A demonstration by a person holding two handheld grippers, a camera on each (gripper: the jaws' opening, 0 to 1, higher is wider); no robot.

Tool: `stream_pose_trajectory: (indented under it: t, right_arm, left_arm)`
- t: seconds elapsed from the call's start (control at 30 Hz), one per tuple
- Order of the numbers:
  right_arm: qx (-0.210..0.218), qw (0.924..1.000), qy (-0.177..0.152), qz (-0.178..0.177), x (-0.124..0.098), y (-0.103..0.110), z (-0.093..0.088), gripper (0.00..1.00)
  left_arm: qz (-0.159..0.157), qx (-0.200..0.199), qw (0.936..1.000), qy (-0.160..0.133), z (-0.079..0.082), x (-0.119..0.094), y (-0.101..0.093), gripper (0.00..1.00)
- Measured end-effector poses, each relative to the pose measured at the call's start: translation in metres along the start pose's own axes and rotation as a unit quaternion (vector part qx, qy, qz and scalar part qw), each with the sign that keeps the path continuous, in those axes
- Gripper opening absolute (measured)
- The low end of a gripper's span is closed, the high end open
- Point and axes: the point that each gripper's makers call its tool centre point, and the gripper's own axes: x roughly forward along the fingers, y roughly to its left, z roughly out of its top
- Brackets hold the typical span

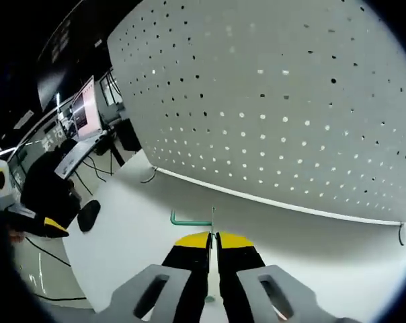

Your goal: Insert the hook assembly into the mounting plate slot until the hook locks in place.

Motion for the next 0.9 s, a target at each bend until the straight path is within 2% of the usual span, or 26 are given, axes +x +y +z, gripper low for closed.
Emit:
stream_pose_trajectory:
  t: [0.17,0.53,0.77,0.9]
  right_arm:
    - [0.009,0.9994,-0.028,0.015,-0.024,0.011,0.01,0.0]
    - [0.026,0.9956,-0.085,0.032,-0.069,0.031,0.025,0.0]
    - [0.029,0.9931,-0.104,0.047,-0.089,0.044,0.022,0.0]
    - [0.034,0.9911,-0.115,0.057,-0.099,0.052,0.02,0.0]
  left_arm:
    - [-0.015,-0.01,0.9996,-0.022,0.017,0.001,-0.011,0.9]
    - [-0.049,-0.014,0.9978,-0.042,0.038,0.008,-0.038,0.86]
    - [-0.076,-0.027,0.9951,-0.056,0.051,0.014,-0.056,0.8]
    - [-0.085,-0.02,0.9946,-0.056,0.054,0.017,-0.064,0.75]
